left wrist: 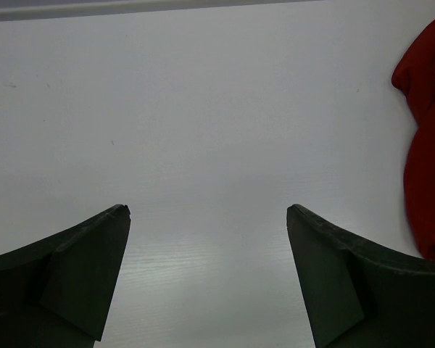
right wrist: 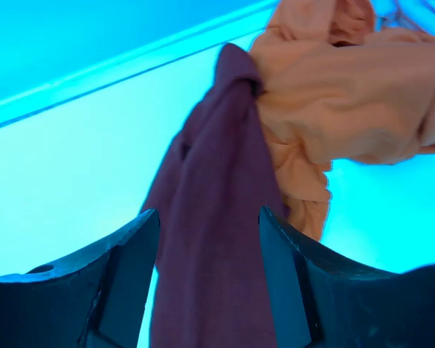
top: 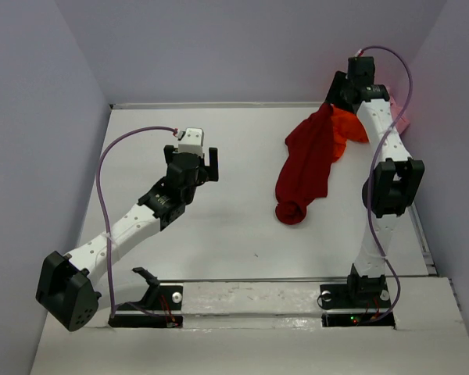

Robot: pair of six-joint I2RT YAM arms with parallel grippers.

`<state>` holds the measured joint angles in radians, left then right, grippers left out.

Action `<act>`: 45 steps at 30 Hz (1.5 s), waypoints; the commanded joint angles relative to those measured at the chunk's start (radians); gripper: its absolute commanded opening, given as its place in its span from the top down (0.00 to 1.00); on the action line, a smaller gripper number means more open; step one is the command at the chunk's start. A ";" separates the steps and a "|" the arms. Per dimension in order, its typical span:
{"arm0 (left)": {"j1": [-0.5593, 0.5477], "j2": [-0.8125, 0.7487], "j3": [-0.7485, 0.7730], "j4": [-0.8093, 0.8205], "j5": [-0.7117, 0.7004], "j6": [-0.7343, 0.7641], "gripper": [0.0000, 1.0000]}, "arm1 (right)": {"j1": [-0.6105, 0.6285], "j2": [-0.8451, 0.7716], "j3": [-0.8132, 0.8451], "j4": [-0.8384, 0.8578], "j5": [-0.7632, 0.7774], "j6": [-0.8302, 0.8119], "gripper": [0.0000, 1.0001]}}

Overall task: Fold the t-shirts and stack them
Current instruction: Move the tshirt to the center of the board

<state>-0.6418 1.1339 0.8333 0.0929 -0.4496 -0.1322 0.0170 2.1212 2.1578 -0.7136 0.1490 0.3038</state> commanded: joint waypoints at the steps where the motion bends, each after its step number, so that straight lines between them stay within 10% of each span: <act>1: -0.007 -0.037 0.021 0.037 -0.017 0.013 0.01 | 0.047 0.022 -0.068 0.036 -0.045 0.000 0.37; 19: -0.006 -0.037 0.020 0.041 -0.024 0.020 0.01 | 0.149 0.194 -0.108 0.036 0.014 0.018 0.28; 21: -0.006 -0.037 0.020 0.041 -0.026 0.022 0.01 | 0.149 0.198 -0.113 0.036 0.015 0.015 0.46; 24: -0.007 -0.037 0.020 0.041 -0.026 0.022 0.01 | 0.149 0.201 -0.122 0.037 0.018 0.017 0.98; 45: -0.007 -0.039 0.016 0.044 -0.024 0.022 0.01 | 0.149 -0.228 -0.041 0.069 -0.147 -0.054 1.00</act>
<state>-0.6422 1.1336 0.8333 0.0933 -0.4564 -0.1268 0.1650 1.9724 2.0483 -0.7013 0.0830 0.2741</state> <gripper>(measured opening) 0.989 0.049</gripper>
